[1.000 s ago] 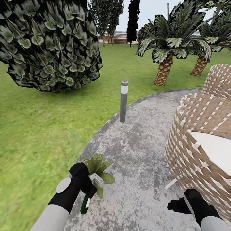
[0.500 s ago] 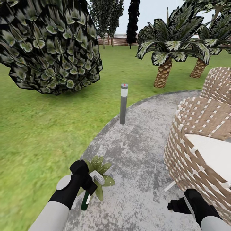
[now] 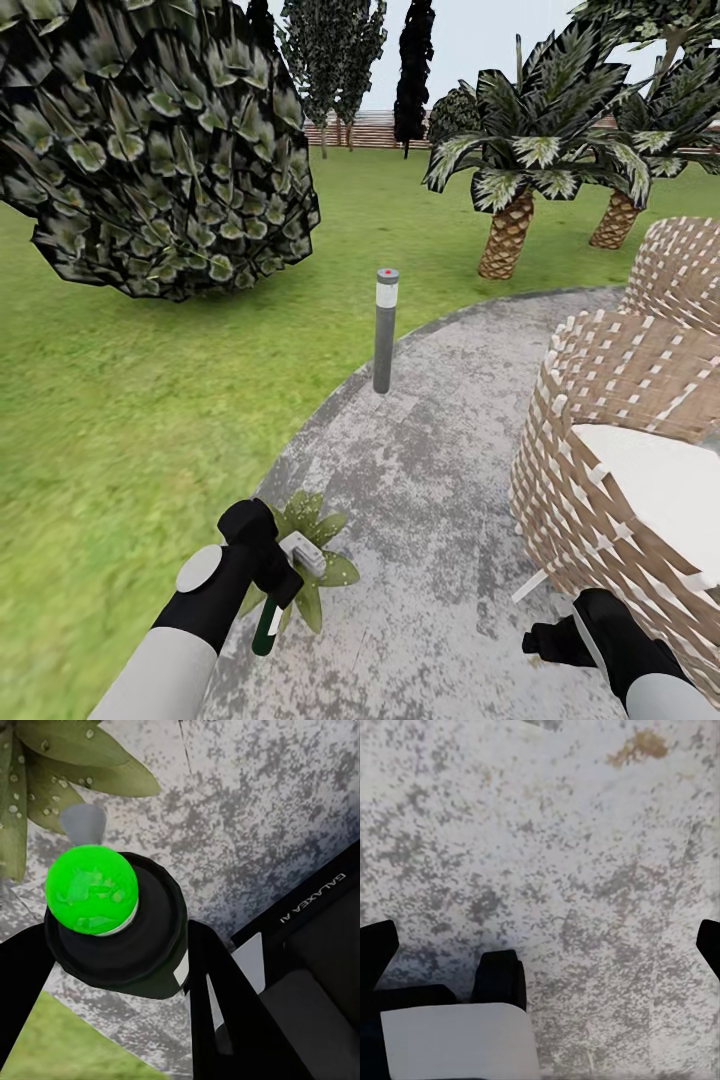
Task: Pick up the pesticide atomizer in the garden and spray insectifuge to fully cover both potted plants in the garden.
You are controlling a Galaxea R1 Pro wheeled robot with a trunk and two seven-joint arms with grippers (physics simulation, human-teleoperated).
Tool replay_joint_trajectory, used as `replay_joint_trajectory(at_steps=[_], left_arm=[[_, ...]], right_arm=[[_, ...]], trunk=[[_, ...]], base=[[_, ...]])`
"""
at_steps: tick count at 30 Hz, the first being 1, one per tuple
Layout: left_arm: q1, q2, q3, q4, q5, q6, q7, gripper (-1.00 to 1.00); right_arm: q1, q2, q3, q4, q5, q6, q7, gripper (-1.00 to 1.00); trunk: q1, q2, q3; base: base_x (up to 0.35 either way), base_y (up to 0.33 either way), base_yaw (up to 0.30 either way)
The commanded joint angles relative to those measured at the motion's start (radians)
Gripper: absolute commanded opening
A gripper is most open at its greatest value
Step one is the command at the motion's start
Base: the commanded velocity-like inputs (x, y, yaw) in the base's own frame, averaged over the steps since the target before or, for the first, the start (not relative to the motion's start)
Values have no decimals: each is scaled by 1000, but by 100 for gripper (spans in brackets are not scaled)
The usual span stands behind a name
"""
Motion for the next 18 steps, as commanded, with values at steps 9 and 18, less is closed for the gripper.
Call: replay_joint_trajectory(at_steps=[9, 18], left_arm=[[1, -1, 2, -1, -11, 9, -11, -100], [1, -1, 2, -1, -14, 9, -11, -100]], right_arm=[[0, 1, -5, 2, 11, 3, 9, 100], [0, 1, -6, 2, 11, 3, 9, 100]], trunk=[[0, 0, -1], [0, 0, -1]], base=[[-141, 146, 0], [-105, 118, 0]])
